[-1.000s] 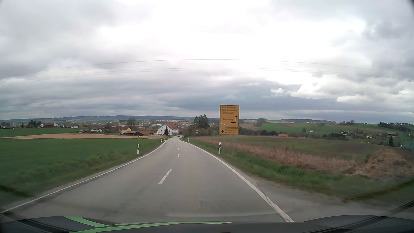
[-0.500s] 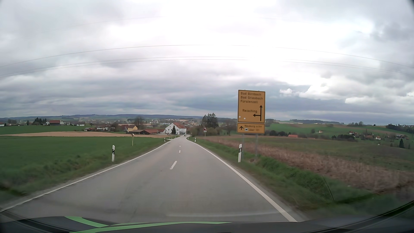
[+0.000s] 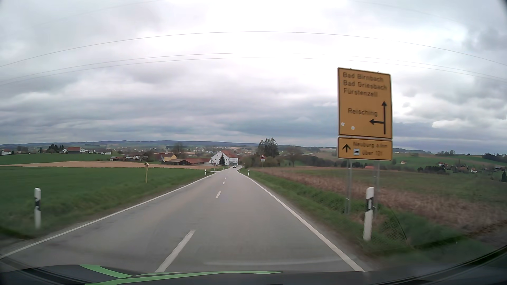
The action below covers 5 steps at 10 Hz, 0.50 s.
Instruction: Follow the waypoints while adhering to traffic rules and regulations
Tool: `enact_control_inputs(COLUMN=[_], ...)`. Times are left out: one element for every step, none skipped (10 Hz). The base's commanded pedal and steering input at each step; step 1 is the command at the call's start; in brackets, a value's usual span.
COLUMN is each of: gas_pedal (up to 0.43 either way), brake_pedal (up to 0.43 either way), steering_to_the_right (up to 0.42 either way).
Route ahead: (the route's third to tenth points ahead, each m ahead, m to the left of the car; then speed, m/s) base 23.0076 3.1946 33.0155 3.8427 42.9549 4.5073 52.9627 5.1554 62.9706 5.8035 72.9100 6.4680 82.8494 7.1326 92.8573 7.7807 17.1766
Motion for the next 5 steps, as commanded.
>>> enact_control_inputs(gas_pedal=[0.0, 0.0, 0.0, 0.0, 0.0], brake_pedal=[0.0, 0.0, 0.0, 0.0, 0.0], steering_to_the_right=[-0.016, -0.014, -0.012, -0.01, -0.008])
